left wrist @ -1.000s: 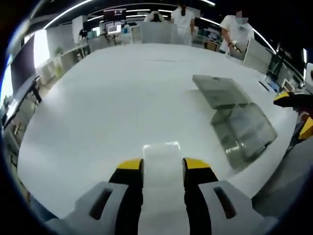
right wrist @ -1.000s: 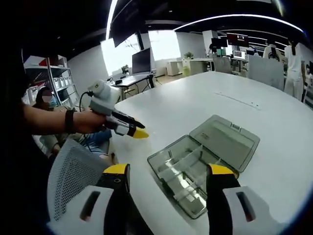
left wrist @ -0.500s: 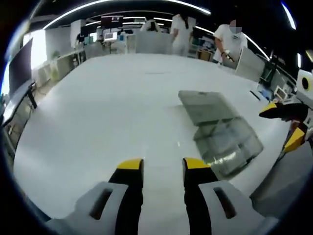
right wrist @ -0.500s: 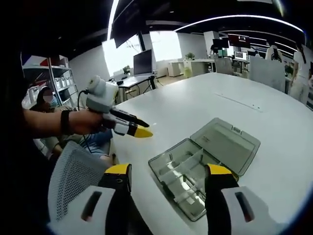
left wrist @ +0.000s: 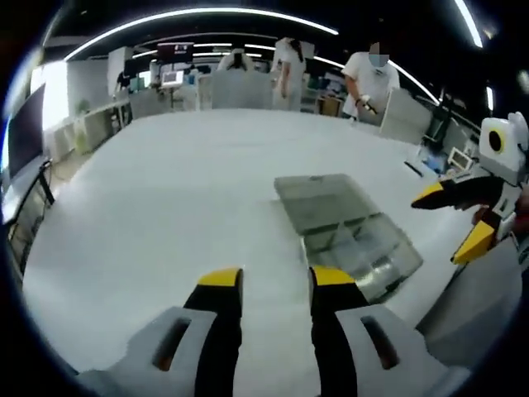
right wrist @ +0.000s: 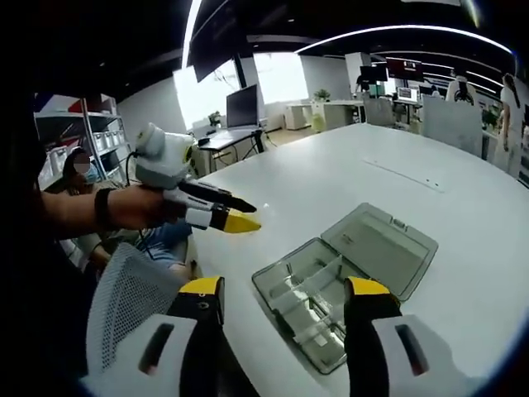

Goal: Insert the divider into the dual guide fixture by aligning both edges with the guide slots and pushing it downward to the bottom, including one-sided entry, uneven engagement, binding, and posture correction.

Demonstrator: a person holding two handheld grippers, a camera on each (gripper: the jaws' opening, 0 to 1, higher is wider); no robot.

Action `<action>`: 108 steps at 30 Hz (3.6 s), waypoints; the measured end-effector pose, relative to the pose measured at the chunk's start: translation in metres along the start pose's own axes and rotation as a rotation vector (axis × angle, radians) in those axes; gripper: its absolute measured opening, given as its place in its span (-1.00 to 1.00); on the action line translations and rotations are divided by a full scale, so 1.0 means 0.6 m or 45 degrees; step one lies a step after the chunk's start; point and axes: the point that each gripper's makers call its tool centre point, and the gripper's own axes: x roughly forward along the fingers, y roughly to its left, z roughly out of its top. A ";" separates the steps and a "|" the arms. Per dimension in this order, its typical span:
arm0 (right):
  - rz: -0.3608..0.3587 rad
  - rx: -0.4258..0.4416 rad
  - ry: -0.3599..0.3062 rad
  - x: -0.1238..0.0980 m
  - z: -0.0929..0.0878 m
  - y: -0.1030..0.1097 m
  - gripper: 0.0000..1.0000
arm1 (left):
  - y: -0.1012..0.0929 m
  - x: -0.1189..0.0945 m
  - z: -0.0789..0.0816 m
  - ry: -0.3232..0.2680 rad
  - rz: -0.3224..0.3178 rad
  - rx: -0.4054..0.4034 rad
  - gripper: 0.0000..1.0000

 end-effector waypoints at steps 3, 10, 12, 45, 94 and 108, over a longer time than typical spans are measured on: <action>0.003 -0.008 -0.008 0.000 0.004 0.000 0.10 | -0.011 -0.003 0.003 -0.007 -0.024 0.015 -0.40; 0.026 0.011 -0.022 0.003 0.010 -0.003 0.07 | -0.033 -0.011 0.007 -0.025 -0.044 0.036 -0.40; 0.029 0.009 -0.020 0.003 0.010 -0.002 0.05 | -0.035 -0.012 0.006 -0.027 -0.042 0.037 -0.40; 0.091 0.204 -0.143 -0.018 0.045 -0.011 -0.28 | -0.135 -0.024 0.042 -0.152 -0.206 0.221 -0.40; 0.269 0.472 -0.075 -0.007 0.039 0.018 -1.00 | -0.216 -0.040 0.052 -0.252 -0.350 0.529 -0.33; 0.283 0.276 -0.043 0.008 0.051 0.023 -1.00 | -0.188 -0.037 0.034 -0.195 -0.308 0.461 -0.36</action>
